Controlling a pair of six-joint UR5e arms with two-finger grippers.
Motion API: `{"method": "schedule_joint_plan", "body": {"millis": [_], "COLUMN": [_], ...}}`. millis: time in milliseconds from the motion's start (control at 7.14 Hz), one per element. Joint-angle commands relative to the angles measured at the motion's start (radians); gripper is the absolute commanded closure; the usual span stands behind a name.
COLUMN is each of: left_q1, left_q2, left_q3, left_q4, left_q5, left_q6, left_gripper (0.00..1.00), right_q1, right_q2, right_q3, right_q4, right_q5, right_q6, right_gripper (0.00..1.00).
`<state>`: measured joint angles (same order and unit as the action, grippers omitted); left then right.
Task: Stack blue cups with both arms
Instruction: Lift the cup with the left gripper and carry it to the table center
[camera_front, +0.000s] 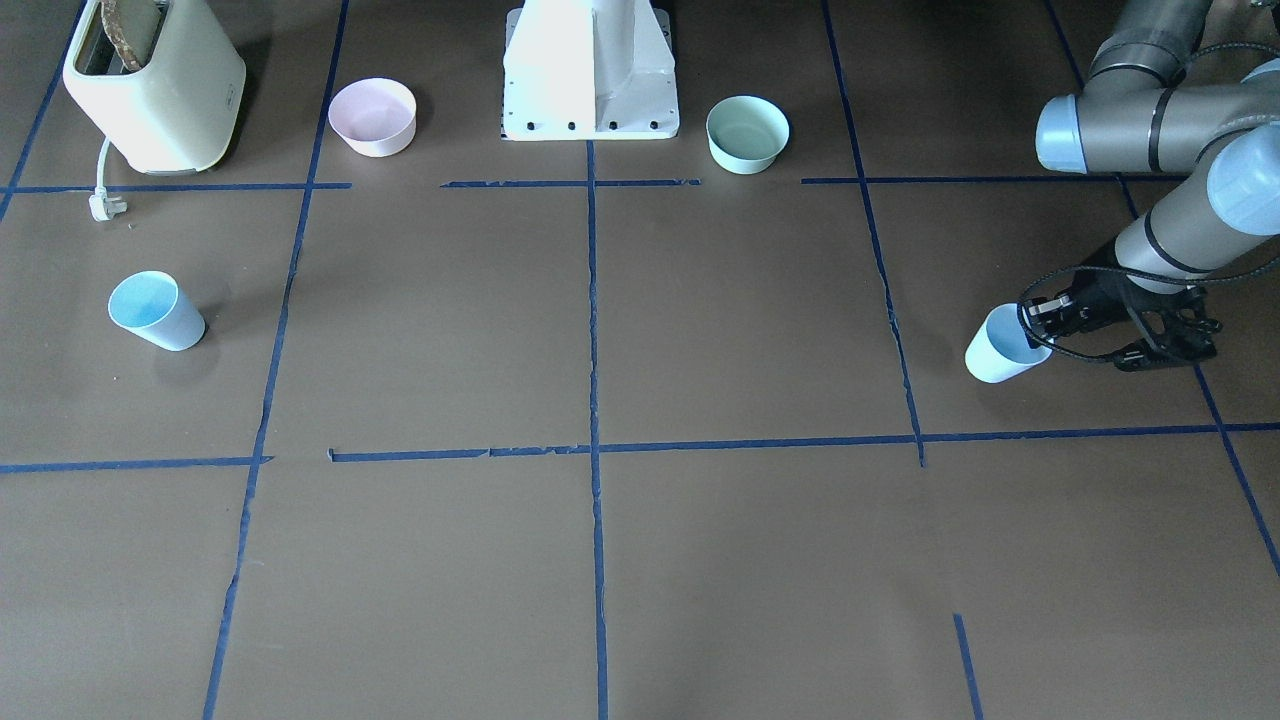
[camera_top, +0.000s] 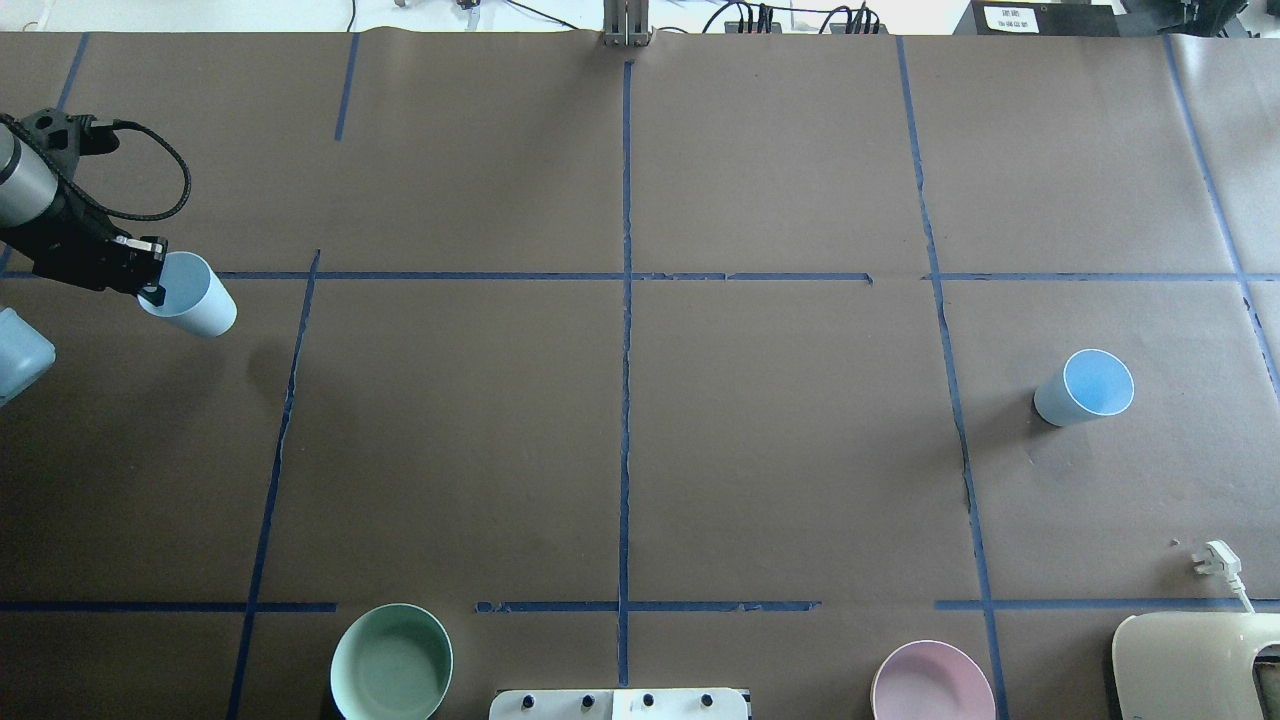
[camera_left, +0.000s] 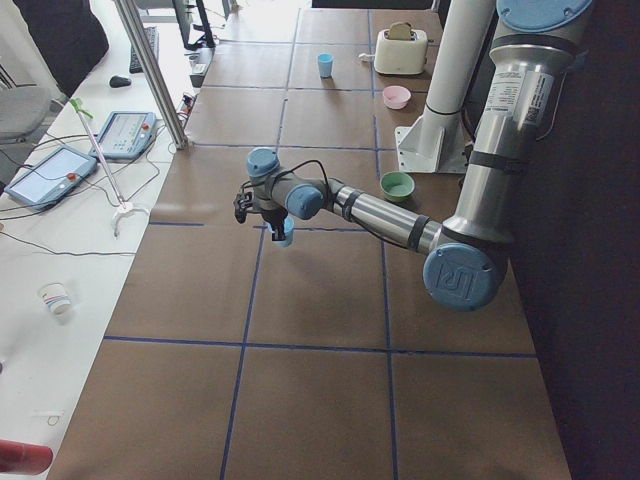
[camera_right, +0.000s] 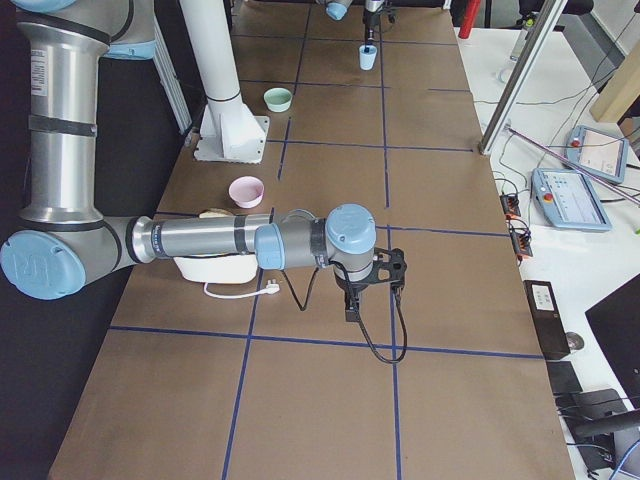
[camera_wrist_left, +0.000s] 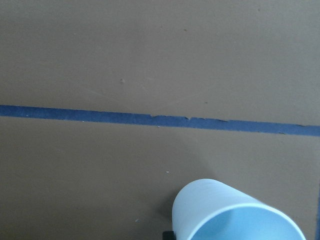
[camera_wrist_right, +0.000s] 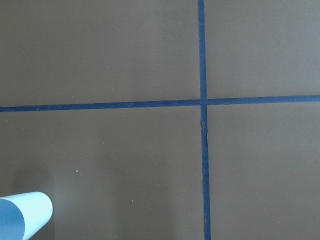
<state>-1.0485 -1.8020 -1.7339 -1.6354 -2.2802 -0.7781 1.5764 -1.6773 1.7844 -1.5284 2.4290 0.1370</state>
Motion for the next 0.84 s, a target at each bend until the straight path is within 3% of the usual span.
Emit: {"method": "schedule_joint_plan", "body": {"millis": [0, 280, 420, 700], "left_q1": [0.005, 0.138, 0.216, 0.358], "left_q2": [-0.182, -0.328, -0.421, -0.606], "left_q3": [-0.091, -0.069, -0.038, 0.092], "left_q4": [0.298, 0.307, 0.307, 0.302], "left_q5": [0.005, 0.017, 0.083, 0.154], "left_q6": [-0.004, -0.227, -0.342, -0.485], "left_gripper": [1.00, 1.00, 1.00, 1.00], "right_q1": [-0.001, 0.001, -0.001, -0.001], "right_q2": [-0.002, -0.007, -0.007, -0.006], "right_q3": [-0.002, 0.004, 0.004, 0.007], "right_q4": [0.001, 0.001, -0.001, 0.001], "right_q5": [-0.002, -0.001, 0.001, 0.002], "right_q6": [-0.001, -0.001, -0.001, -0.001], "right_gripper": [0.00, 0.00, 0.00, 0.00]}}
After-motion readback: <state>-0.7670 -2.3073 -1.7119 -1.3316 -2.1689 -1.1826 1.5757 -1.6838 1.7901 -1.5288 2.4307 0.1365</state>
